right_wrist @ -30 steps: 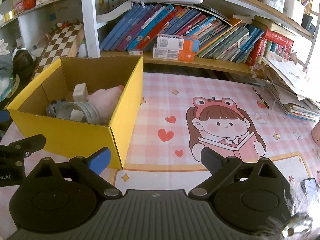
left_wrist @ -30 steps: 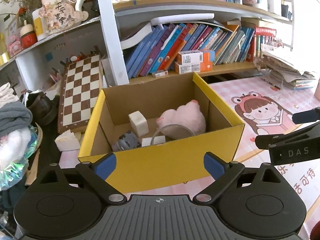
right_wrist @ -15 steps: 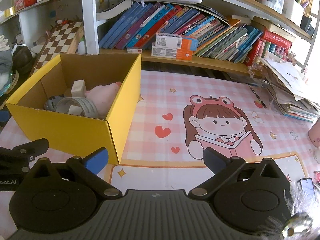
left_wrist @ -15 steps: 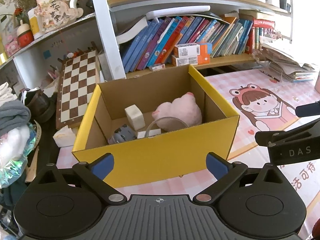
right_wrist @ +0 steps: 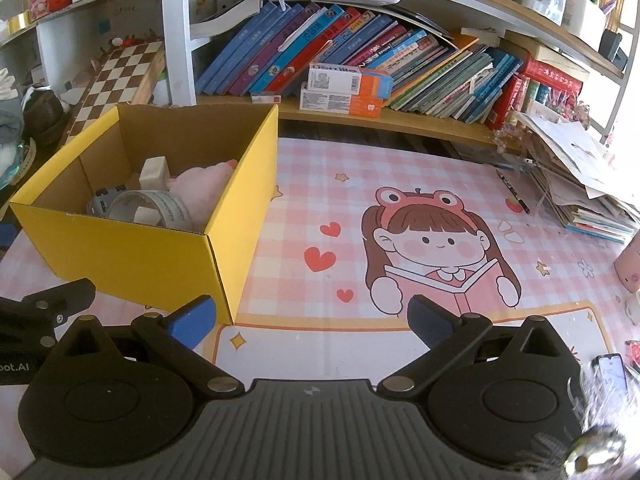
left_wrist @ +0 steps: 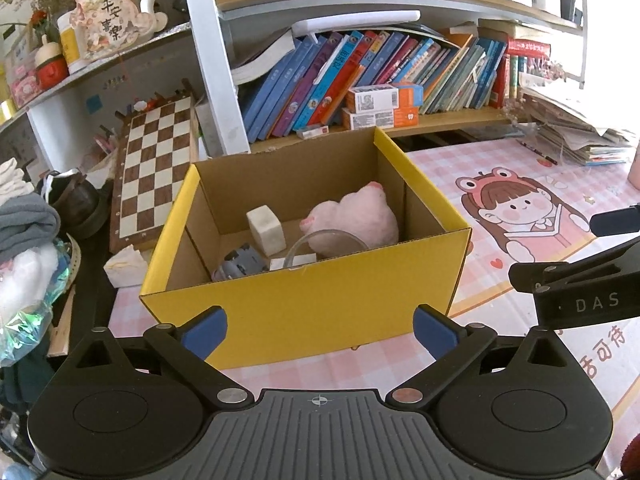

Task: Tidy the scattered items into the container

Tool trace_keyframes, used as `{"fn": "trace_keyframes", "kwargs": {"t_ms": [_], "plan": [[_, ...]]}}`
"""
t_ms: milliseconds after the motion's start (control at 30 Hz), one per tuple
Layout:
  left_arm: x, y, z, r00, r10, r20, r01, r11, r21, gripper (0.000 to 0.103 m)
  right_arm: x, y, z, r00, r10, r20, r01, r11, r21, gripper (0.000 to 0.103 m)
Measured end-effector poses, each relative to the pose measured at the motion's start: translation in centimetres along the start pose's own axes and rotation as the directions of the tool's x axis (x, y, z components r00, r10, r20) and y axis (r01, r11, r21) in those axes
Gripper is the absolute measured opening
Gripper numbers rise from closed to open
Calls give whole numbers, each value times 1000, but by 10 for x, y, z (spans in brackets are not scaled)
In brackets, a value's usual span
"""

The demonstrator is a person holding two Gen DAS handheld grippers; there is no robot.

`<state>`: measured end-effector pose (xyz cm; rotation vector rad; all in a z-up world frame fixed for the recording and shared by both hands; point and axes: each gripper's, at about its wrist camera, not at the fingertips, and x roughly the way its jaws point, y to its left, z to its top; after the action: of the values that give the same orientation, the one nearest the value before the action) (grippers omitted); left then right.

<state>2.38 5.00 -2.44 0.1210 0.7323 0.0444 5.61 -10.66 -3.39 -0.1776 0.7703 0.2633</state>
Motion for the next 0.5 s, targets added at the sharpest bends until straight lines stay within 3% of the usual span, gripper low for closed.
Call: {"fn": "trace_keyframes", "kwargs": {"t_ms": [500], "plan": [[0, -1, 0, 1000, -11, 3, 11, 1000, -5, 103, 0, 0, -1, 1000, -8, -6, 8, 1000, 5, 103]]}}
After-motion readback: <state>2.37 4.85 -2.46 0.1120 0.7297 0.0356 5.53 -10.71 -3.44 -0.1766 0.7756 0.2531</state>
